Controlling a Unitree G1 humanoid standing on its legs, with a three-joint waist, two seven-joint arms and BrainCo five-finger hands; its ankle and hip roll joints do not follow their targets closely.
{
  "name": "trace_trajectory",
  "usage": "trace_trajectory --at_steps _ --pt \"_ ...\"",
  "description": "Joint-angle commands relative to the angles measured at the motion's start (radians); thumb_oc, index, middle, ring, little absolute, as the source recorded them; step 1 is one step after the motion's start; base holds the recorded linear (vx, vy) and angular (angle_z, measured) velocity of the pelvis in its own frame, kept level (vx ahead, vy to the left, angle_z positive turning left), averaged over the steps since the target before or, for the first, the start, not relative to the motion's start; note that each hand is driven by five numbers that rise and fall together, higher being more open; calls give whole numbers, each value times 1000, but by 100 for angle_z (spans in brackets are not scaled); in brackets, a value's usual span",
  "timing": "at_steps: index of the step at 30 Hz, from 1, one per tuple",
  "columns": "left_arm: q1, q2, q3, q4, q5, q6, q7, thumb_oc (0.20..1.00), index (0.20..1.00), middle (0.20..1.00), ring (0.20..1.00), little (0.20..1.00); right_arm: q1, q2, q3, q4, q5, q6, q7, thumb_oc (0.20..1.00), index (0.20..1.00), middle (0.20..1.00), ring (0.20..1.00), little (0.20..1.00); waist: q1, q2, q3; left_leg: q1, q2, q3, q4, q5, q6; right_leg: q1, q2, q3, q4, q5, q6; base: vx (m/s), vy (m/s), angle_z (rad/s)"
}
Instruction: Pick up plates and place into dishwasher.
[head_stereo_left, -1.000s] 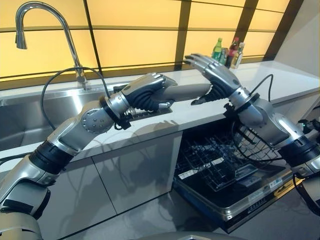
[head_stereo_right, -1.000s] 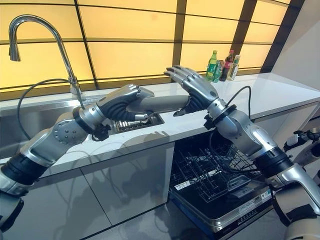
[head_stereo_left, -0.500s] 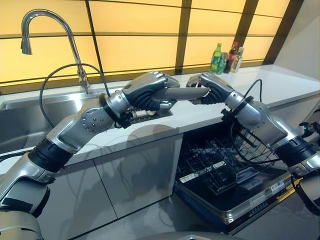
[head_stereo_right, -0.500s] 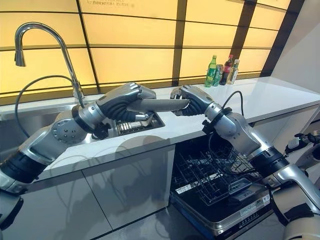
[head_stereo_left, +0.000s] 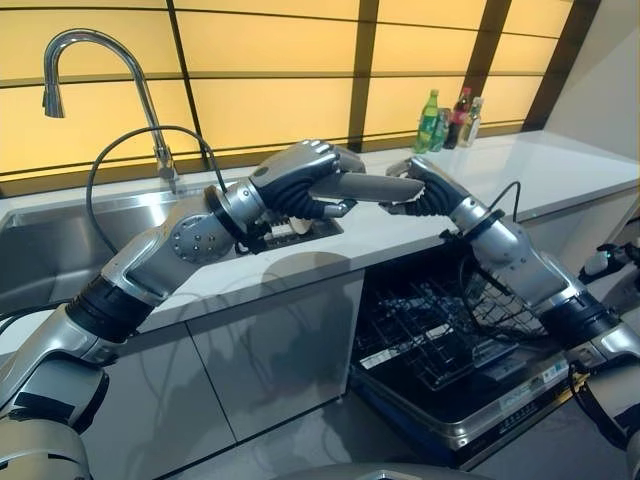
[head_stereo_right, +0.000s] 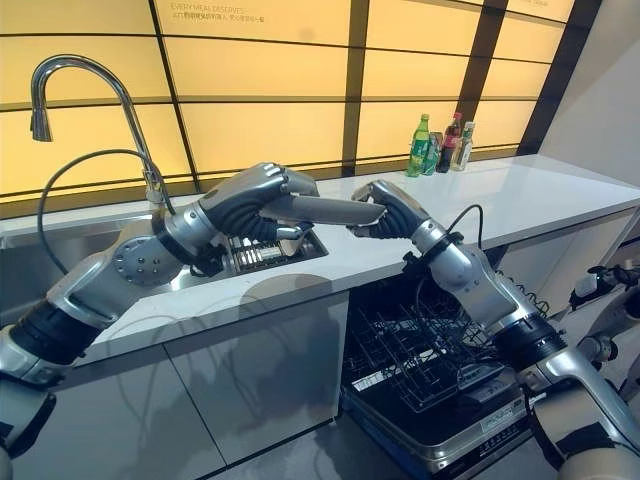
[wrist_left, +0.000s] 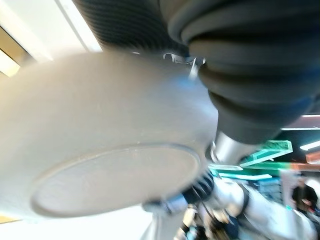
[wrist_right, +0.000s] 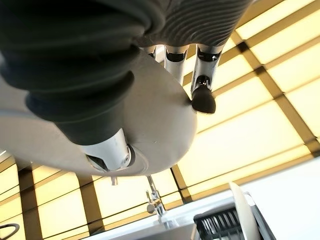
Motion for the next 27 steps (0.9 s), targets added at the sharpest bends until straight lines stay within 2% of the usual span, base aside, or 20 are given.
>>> trace_trajectory --at_steps 1,8,11,17,27 --pt "-11 48 110 97 128 24 170 1000 1000 1000 1000 1000 -35 -31 -155 -34 4 -11 -72 200 200 200 200 200 3 19 75 35 -138 87 10 -177 93 31 37 52 16 -146 52 0 0 0" --pt "91 118 216 213 292 75 438 1000 1000 1000 1000 1000 201 -45 -290 -51 -31 -15 -82 200 200 200 200 200 -38 25 87 39 -130 118 10 -179 92 21 43 81 18 -142 53 17 12 -9" --pt "127 137 247 264 306 101 495 1000 1000 1000 1000 1000 285 -49 -340 -45 -26 -7 -80 200 200 200 200 200 -56 27 91 44 -128 131 10 -182 92 21 46 92 18 -142 54 31 19 -11" --pt "180 165 303 332 286 136 532 1000 1000 1000 1000 1000 397 -56 -395 -19 -54 37 -38 200 200 200 200 200 -81 31 101 49 -125 149 10 -185 91 16 48 106 22 -142 57 21 8 -10" --pt "178 201 289 367 239 173 510 1000 1000 1000 1000 1000 414 -91 -343 87 -59 140 78 200 200 200 200 200 -85 30 119 48 -124 155 10 -181 87 13 49 104 25 -142 59 6 -6 -8"
